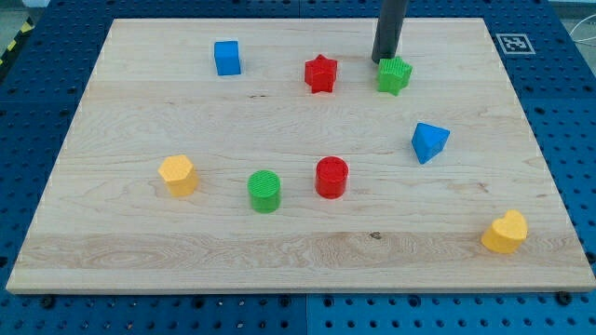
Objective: Move red star to the center
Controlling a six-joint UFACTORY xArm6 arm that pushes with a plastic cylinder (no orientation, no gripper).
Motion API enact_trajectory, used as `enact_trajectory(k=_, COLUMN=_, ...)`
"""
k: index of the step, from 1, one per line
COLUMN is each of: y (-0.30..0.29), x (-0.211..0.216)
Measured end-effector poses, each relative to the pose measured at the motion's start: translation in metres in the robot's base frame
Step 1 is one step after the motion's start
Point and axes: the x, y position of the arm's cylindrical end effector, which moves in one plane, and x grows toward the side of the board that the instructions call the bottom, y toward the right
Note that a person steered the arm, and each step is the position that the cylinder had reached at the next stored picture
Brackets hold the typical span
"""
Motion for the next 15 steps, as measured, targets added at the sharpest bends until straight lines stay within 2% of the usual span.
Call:
enact_trajectory(k=3, y=-0.015, x=-0.007)
enact_trajectory(k=5, y=-0.024, x=-0.028)
enact_trajectory(k=15, y=-0.076, x=-0.013)
